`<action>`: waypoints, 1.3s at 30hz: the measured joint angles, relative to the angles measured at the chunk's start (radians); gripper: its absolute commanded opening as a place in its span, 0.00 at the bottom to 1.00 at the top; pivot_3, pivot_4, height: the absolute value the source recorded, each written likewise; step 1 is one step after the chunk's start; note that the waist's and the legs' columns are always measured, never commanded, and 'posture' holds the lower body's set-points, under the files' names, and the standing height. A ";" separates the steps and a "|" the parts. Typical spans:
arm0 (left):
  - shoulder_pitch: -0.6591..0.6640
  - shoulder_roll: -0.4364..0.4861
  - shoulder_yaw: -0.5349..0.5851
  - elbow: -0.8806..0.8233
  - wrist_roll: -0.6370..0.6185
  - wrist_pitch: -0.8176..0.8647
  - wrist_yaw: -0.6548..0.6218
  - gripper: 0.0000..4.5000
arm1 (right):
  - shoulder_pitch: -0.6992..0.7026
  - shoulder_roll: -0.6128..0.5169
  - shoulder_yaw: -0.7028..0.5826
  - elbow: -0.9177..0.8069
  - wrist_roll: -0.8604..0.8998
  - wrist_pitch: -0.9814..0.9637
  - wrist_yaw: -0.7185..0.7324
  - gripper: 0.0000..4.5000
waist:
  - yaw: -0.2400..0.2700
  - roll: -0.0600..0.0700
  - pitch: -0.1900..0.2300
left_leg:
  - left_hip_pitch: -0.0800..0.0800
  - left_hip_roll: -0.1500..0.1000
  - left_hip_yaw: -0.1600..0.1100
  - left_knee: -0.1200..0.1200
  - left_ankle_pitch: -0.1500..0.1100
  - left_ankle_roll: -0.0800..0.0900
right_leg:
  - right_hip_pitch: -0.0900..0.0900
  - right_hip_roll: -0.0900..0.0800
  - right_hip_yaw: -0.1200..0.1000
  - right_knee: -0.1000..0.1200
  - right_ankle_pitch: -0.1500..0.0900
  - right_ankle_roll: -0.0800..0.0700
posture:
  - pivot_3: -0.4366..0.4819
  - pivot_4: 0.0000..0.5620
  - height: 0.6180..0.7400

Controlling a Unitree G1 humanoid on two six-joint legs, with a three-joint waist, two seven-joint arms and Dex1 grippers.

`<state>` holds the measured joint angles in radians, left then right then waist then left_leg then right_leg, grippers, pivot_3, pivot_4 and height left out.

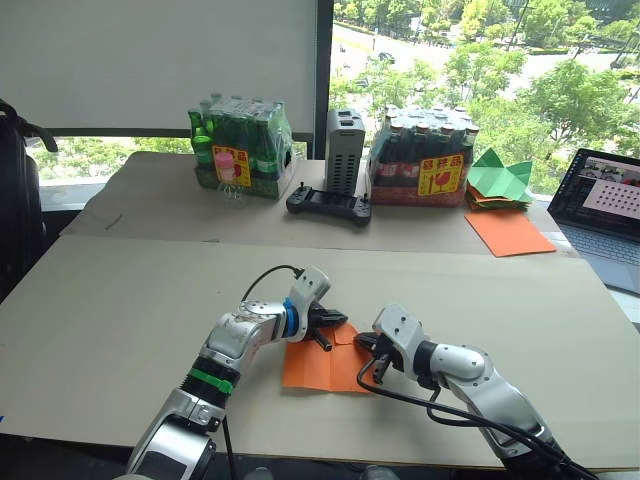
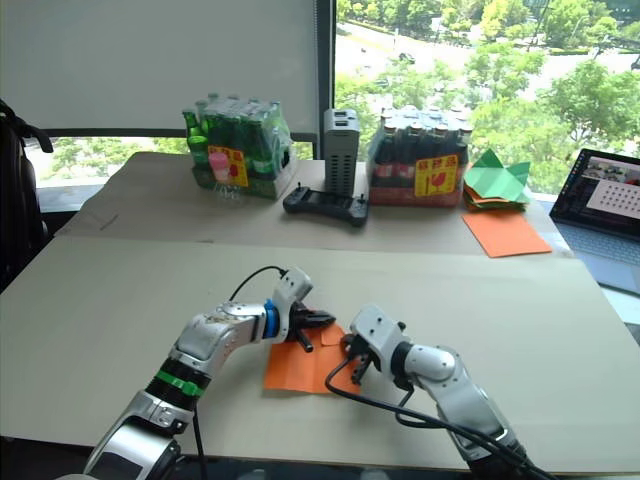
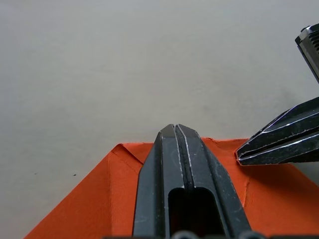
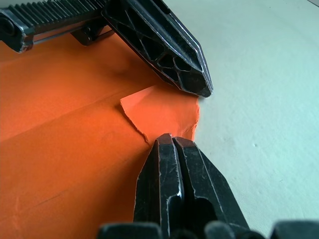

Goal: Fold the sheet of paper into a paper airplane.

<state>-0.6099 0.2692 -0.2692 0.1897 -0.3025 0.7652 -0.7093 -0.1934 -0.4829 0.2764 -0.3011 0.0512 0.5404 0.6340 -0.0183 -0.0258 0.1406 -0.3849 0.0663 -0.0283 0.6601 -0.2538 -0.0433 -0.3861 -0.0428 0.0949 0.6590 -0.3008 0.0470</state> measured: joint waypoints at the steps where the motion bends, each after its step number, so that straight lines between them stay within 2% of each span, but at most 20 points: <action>1: 0.000 0.003 0.001 0.000 0.000 -0.001 -0.001 0.00 | 0.000 0.005 -0.001 0.001 0.001 0.003 -0.003 0.02 | -0.001 0.000 0.000 | 0.000 0.000 0.000 0.000 0.000 0.000 | 0.000 0.000 0.000 0.000 0.000 0.000 | 0.48 0.27 1.00; 10: 0.020 0.032 0.019 -0.002 0.000 -0.020 -0.004 0.00 | -0.041 0.091 -0.013 0.040 0.010 0.052 -0.050 0.02 | -0.022 0.000 -0.001 | 0.002 0.000 0.000 0.000 0.000 0.000 | 0.000 0.000 0.001 0.003 0.000 0.000 | 0.48 0.27 1.00; 21: 0.025 0.036 0.025 -0.001 0.000 -0.024 -0.003 0.00 | -0.070 0.103 0.001 0.060 0.000 0.073 -0.081 0.02 | -0.027 0.000 -0.001 | 0.002 0.000 0.000 0.000 0.000 0.000 | 0.000 0.000 0.001 0.004 0.000 0.000 | 0.48 0.27 1.00; 26: 0.026 0.036 0.026 0.002 0.000 -0.027 -0.004 0.00 | -0.069 0.101 0.015 0.056 -0.001 0.079 -0.086 0.02 | -0.028 0.000 -0.002 | 0.002 0.000 0.000 0.000 0.000 0.000 | 0.000 0.001 0.001 0.003 0.000 0.000 | 0.48 0.27 1.00; 39: 0.031 0.054 0.033 0.014 0.000 -0.050 -0.005 0.00 | 0.005 0.003 0.025 -0.030 -0.004 0.082 -0.068 0.02 | -0.024 0.000 -0.005 | 0.002 0.000 0.000 0.000 0.000 0.000 | 0.001 0.001 0.001 0.002 0.000 0.001 | 0.48 0.27 1.00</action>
<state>-0.5792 0.3227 -0.2362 0.2036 -0.3025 0.7151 -0.7139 -0.1888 -0.4798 0.3013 -0.3310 0.0476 0.6221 0.5661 -0.0423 -0.0261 0.1355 -0.3826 0.0664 -0.0281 0.6597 -0.2539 -0.0433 -0.3850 -0.0423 0.0957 0.6609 -0.3012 0.0476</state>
